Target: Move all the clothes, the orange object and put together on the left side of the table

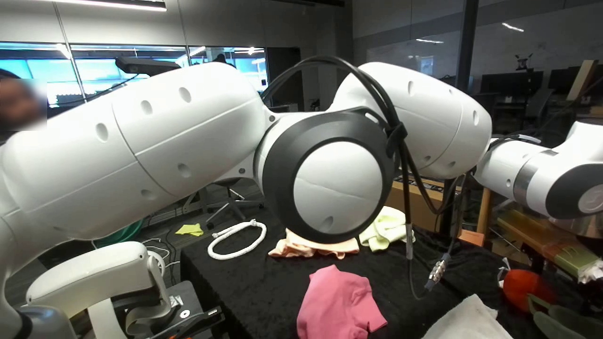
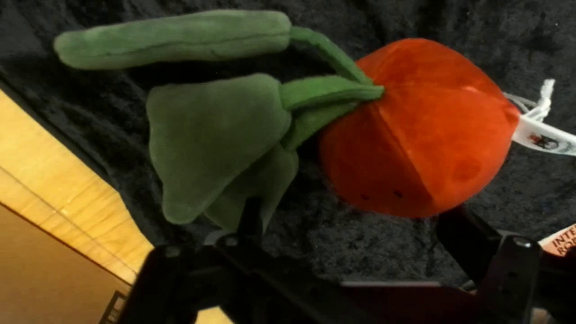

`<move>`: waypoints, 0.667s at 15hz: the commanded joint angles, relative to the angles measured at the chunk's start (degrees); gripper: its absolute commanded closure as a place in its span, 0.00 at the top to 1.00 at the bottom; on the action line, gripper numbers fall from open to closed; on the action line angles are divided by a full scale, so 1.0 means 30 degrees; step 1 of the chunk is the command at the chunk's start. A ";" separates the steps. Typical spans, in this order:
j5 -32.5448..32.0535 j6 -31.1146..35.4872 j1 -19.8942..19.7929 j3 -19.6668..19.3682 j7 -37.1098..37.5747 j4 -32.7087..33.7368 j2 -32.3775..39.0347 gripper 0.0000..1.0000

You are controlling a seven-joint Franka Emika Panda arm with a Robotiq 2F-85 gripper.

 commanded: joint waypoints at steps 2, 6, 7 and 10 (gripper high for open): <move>-0.0776 -0.1885 -0.0051 -0.0119 0.0311 0.2469 0.1222 1.00; -0.0924 -0.3359 -0.0111 0.0041 0.0070 0.3259 0.1482 1.00; -0.0867 -0.3697 -0.0147 0.0140 0.0007 0.3404 0.1507 1.00; -0.0638 -0.4439 -0.0196 0.0437 -0.0030 0.3816 0.1715 1.00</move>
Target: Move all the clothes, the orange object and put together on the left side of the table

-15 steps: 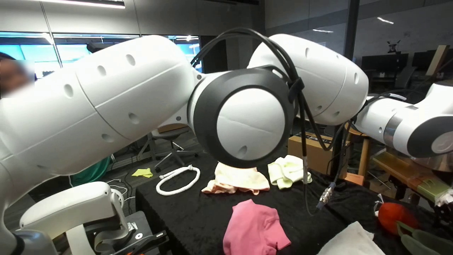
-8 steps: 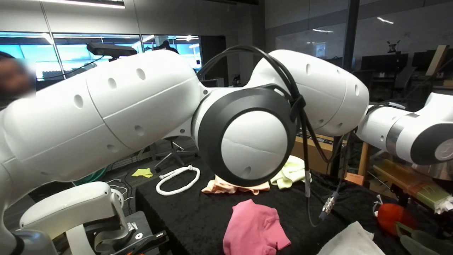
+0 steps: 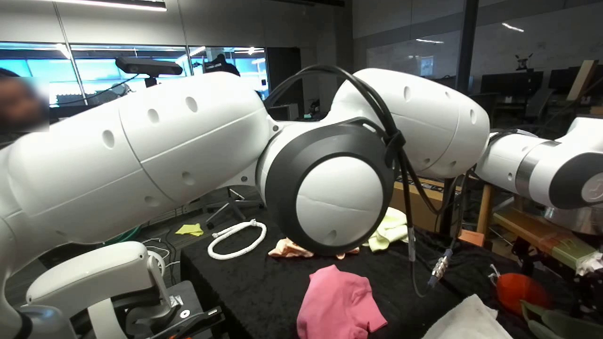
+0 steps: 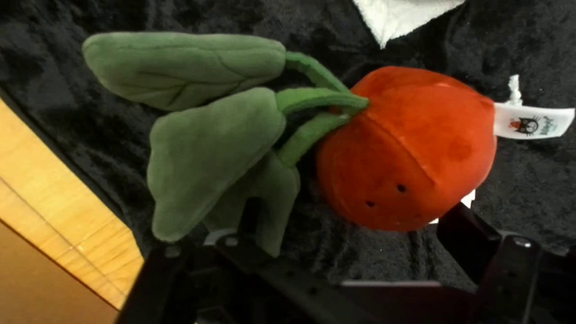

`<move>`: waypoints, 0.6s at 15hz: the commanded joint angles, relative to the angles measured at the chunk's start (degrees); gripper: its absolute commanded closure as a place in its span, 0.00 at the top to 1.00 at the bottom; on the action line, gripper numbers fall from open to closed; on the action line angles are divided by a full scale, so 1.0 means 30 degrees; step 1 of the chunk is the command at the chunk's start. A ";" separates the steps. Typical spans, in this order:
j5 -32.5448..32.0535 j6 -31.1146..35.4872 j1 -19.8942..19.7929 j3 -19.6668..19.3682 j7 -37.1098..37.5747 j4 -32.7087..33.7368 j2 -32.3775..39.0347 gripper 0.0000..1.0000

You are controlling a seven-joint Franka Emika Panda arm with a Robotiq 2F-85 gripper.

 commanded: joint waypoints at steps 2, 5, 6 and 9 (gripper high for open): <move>0.0136 -0.1479 -0.0229 0.0603 -0.0148 0.2315 0.1326 1.00; 0.0402 -0.1468 -0.0216 0.0856 -0.0128 0.2085 0.1394 1.00; 0.0441 -0.1509 -0.0241 0.0933 -0.0065 0.2129 0.1467 1.00; 0.0496 -0.1608 -0.0371 0.1074 -0.0109 0.2188 0.1644 0.75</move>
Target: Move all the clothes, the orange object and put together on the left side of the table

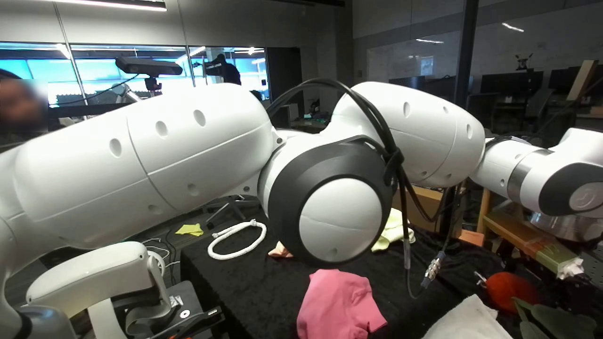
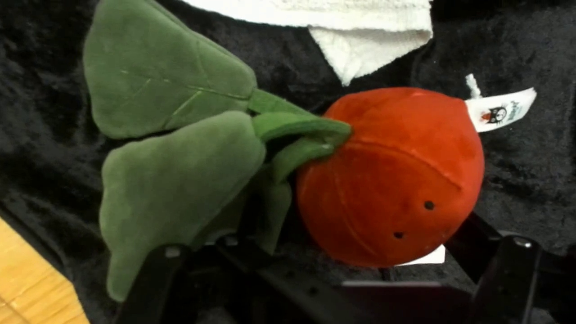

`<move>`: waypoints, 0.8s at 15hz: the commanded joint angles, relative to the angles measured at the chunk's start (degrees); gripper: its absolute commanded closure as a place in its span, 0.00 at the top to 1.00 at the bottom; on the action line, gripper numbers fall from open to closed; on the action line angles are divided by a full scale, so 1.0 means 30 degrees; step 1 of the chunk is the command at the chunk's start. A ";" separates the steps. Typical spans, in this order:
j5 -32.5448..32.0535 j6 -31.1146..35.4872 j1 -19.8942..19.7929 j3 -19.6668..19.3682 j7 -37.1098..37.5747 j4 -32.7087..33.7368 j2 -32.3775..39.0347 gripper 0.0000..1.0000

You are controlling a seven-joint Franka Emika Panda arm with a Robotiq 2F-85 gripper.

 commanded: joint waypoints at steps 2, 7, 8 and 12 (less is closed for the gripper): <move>0.0313 -0.0739 -0.0391 0.0343 -0.0060 0.1482 0.0823 0.66; 0.0199 -0.1493 -0.0417 0.0387 -0.0044 0.1445 0.0383 0.27; 0.0150 -0.1703 -0.0384 0.0351 -0.0033 0.1463 0.0283 0.20; 0.0165 -0.2334 -0.0283 0.0365 0.0080 0.1487 -0.0007 0.09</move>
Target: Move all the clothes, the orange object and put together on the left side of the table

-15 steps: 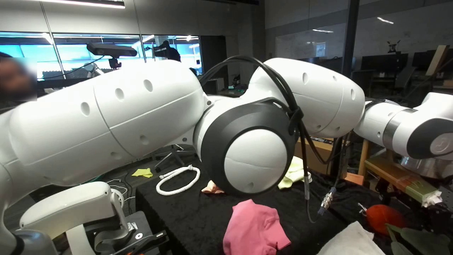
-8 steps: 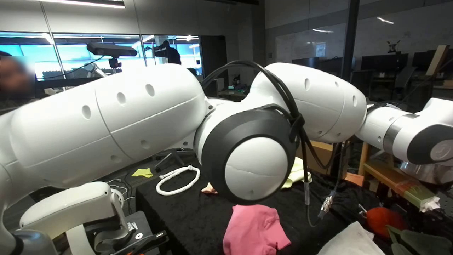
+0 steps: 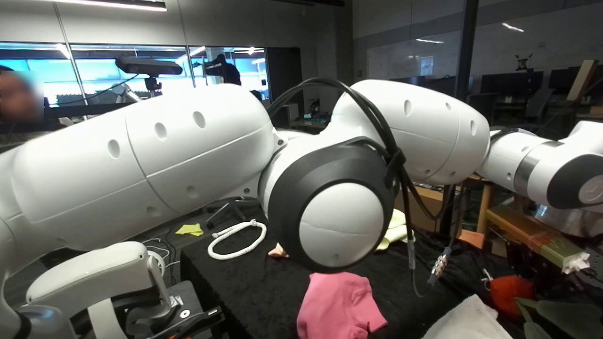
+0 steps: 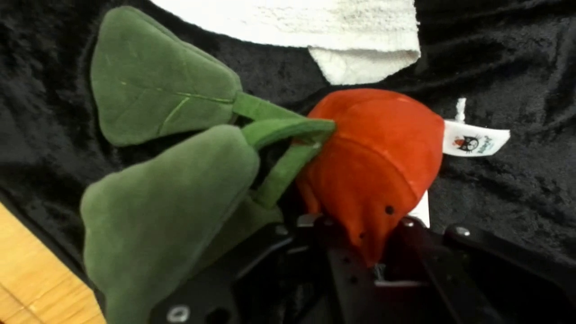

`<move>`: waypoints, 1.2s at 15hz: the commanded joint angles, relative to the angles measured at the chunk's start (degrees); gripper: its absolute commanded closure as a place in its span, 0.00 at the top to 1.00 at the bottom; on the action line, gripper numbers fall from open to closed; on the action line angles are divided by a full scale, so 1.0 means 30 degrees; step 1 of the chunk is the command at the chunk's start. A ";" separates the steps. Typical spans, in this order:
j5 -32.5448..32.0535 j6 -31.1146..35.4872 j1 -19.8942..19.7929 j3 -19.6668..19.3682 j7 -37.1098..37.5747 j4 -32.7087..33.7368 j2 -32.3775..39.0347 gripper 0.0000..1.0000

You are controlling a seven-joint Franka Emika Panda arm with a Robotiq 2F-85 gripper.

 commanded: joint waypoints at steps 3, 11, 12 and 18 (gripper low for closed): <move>0.0088 -0.1919 0.0078 0.0187 -0.0056 0.0602 -0.0401 0.12; -0.0002 -0.3994 0.0582 0.0207 -0.0846 -0.0170 -0.2462 0.12; 0.0068 -0.4268 0.0644 0.0270 -0.0940 -0.0345 -0.2833 0.12; 0.0152 -0.3784 0.1547 0.0544 -0.1376 -0.2515 -0.4520 0.12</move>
